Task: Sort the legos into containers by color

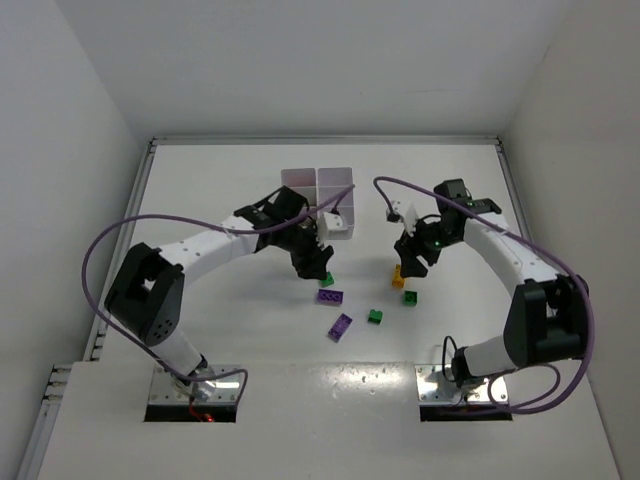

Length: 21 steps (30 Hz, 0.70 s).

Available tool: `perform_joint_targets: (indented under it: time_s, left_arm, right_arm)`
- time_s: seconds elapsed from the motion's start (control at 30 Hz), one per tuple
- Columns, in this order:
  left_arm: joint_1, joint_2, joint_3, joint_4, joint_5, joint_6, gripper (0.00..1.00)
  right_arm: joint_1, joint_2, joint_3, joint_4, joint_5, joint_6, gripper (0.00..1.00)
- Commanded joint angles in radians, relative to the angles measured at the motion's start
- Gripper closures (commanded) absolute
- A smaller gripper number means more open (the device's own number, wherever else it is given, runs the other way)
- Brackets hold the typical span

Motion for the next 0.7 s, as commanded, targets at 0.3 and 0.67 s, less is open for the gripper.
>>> perform_joint_targets:
  time_s: [0.3, 0.67]
  left_arm:
    - [-0.191, -0.021, -0.109, -0.002, -0.085, 0.262, 0.41]
    - [-0.221, 0.091, -0.105, 0.088, -0.145, 0.302, 0.34]
  right_arm:
    - [-0.042, -0.224, -0.15, 0.038, 0.032, 0.034, 0.36]
    - [-0.06, -0.359, -0.17, -0.024, 0.051, 0.054, 0.36]
